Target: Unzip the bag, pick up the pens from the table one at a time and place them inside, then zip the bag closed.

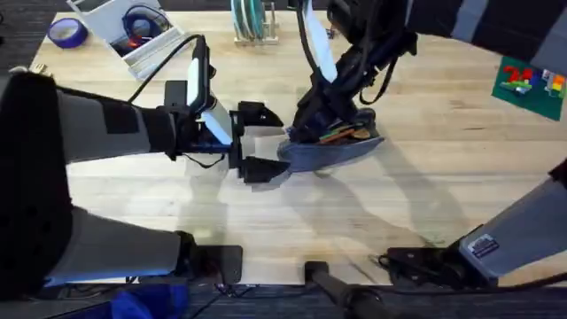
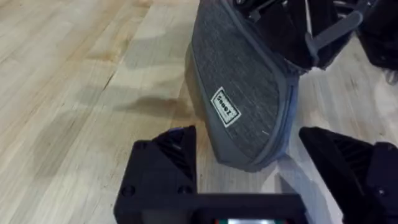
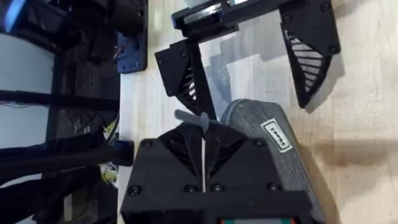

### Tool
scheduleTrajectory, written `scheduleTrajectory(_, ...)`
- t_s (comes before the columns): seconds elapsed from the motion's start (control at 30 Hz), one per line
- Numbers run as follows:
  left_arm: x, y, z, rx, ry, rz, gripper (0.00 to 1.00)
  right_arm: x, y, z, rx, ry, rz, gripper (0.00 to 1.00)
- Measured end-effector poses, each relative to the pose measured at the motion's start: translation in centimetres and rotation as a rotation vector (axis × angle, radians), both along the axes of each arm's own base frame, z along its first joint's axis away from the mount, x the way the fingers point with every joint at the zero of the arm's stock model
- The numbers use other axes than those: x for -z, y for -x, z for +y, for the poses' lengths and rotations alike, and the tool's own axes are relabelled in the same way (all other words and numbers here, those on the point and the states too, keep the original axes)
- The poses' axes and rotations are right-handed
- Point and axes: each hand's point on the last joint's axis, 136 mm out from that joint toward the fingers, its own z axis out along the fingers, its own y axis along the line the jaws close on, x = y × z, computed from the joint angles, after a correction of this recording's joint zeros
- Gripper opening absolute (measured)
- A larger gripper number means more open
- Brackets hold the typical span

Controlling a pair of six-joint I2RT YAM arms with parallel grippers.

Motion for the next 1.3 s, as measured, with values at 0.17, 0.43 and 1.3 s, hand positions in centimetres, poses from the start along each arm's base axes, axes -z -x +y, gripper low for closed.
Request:
scheduleTrajectory(0.17,0.00,0.00,0.00,-0.001,0.000,0.004,0.954,0.00,0.00,0.00,0.000,0.000,0.000,0.034)
scheduleTrajectory(0.43,0.04,-0.01,0.01,-0.005,-0.001,0.013,0.610,0.01,0.01,-0.01,0.000,0.000,0.001,0.034)
scheduleTrajectory(1.3,-0.12,-0.15,0.22,-0.012,0.009,0.010,0.045,0.47,-0.05,-0.61,0.006,0.041,-0.002,0.035)
